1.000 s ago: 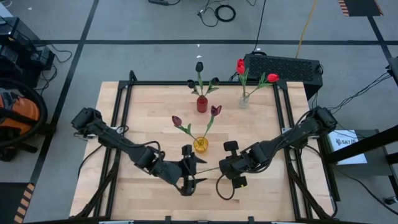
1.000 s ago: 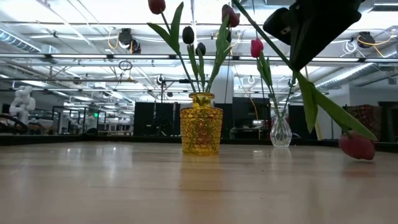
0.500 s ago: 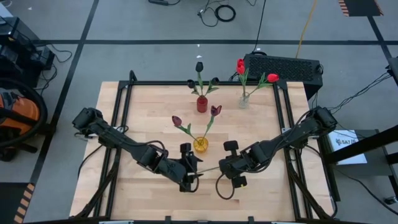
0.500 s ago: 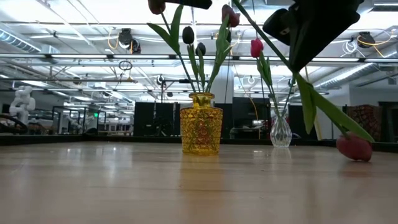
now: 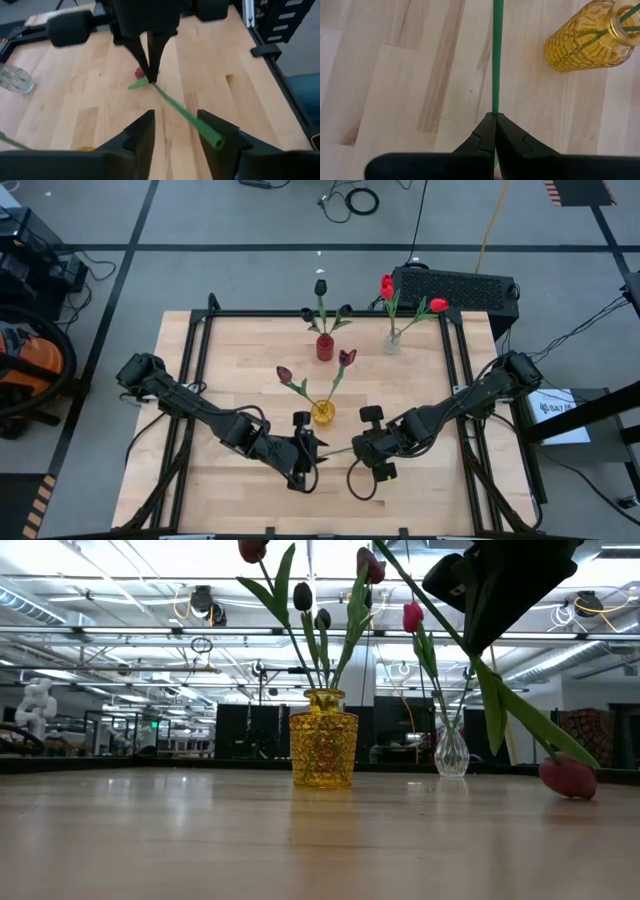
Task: Sort flowers into vase by color
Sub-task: Put the dark red flower into the yellow vase
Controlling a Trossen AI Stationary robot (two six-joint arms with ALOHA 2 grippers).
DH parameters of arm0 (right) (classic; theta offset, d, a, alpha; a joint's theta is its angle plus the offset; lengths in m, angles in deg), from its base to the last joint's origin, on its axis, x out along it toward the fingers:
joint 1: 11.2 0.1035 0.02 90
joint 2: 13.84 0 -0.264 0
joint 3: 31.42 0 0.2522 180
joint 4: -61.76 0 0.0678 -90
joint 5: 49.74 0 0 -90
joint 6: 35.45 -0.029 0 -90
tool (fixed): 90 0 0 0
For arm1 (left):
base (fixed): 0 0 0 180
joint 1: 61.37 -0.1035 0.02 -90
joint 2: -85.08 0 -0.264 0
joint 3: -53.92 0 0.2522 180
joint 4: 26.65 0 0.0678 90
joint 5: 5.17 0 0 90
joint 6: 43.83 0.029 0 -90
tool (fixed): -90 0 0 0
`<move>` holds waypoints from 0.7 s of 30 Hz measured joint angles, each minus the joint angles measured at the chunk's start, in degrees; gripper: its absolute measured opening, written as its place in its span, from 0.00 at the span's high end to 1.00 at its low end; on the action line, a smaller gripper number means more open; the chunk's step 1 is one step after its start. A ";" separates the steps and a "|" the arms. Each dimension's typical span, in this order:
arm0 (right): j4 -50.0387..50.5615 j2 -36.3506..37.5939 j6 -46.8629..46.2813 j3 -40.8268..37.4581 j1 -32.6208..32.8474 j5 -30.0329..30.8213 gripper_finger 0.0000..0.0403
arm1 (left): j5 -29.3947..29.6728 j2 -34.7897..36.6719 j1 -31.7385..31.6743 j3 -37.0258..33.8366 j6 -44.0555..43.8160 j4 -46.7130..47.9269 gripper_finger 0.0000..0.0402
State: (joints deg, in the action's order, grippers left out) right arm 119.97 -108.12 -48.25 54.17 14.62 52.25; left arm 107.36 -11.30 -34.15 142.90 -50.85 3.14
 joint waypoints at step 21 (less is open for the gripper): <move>0.00 0.00 0.02 0.02 0.00 -0.07 1.00 | 0.12 0.00 0.00 0.00 1.90 1.02 0.93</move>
State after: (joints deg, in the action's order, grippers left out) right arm 119.97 -108.12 -48.23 54.19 14.62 52.18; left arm 107.48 -11.30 -34.15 142.90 -48.94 4.16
